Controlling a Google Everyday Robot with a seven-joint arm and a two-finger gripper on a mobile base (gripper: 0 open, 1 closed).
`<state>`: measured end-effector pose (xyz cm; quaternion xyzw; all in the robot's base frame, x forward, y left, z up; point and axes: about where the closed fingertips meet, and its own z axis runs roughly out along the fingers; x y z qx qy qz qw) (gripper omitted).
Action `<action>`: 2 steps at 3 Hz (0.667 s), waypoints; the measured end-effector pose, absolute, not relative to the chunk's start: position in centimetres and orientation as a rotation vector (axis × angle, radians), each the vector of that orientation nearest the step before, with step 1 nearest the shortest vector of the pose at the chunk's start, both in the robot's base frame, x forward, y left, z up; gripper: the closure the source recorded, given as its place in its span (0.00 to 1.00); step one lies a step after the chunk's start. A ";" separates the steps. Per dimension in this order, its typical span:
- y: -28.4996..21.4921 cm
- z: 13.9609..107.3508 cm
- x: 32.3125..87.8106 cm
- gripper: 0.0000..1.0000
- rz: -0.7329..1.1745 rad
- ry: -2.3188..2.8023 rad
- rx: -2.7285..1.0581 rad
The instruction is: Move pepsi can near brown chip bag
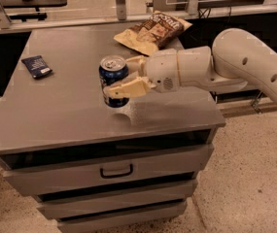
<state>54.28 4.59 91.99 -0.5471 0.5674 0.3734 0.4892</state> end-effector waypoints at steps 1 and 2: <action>1.4 93.8 55.7 1.00 0.789 1.378 -1.293; -3.7 95.1 59.2 1.00 0.667 1.403 -1.247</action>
Offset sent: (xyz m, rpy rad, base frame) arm 0.1078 -0.1733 0.0603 -0.0749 -0.2090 -0.3517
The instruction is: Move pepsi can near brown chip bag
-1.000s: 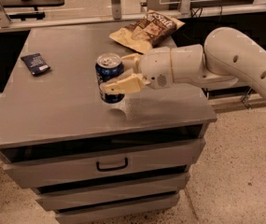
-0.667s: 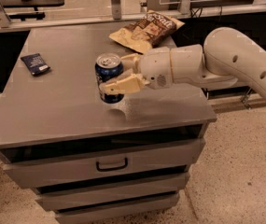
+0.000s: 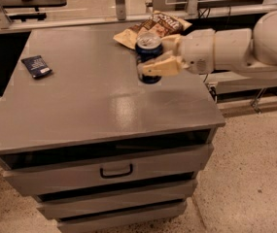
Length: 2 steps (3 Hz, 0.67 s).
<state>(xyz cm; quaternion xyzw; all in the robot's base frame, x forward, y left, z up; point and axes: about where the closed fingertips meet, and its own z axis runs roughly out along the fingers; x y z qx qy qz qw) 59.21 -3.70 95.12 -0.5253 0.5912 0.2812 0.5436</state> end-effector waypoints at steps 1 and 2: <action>-9.5 96.0 64.2 1.00 0.566 1.440 -1.169; -14.2 96.2 69.4 1.00 0.504 1.466 -1.077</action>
Offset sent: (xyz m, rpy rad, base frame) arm 0.1642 -0.1698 0.0110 0.0471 -0.0578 -0.3396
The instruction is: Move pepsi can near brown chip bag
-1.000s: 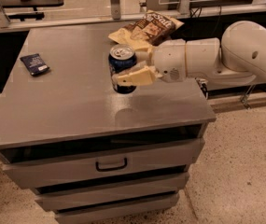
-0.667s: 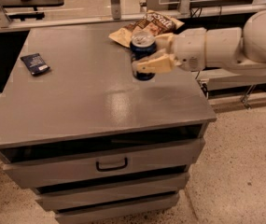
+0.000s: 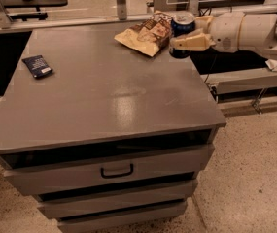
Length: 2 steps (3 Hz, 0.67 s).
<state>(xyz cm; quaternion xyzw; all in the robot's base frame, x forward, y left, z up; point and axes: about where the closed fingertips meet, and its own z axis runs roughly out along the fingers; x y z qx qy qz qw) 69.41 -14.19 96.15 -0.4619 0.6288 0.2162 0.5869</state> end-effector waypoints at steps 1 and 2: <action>-16.1 94.5 73.3 1.00 0.508 1.489 -1.000; -16.2 92.3 76.2 1.00 0.551 1.506 -0.951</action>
Offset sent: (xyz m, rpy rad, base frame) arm 0.1056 -0.0251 -0.0661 0.1450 0.0985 -0.0815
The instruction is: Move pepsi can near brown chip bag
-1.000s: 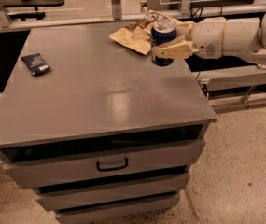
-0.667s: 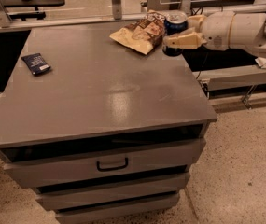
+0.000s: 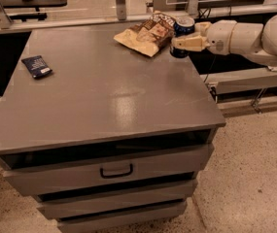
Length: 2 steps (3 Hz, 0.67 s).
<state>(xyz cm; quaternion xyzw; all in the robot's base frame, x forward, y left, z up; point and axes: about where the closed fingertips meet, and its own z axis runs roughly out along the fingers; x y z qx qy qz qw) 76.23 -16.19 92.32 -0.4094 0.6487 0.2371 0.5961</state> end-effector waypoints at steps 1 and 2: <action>-15.4 90.7 78.3 0.88 0.593 1.521 -0.934; -14.6 89.7 79.8 0.64 0.623 1.533 -0.914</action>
Offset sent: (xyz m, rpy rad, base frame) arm 0.0542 0.0153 -0.0350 0.0713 0.0803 -0.0006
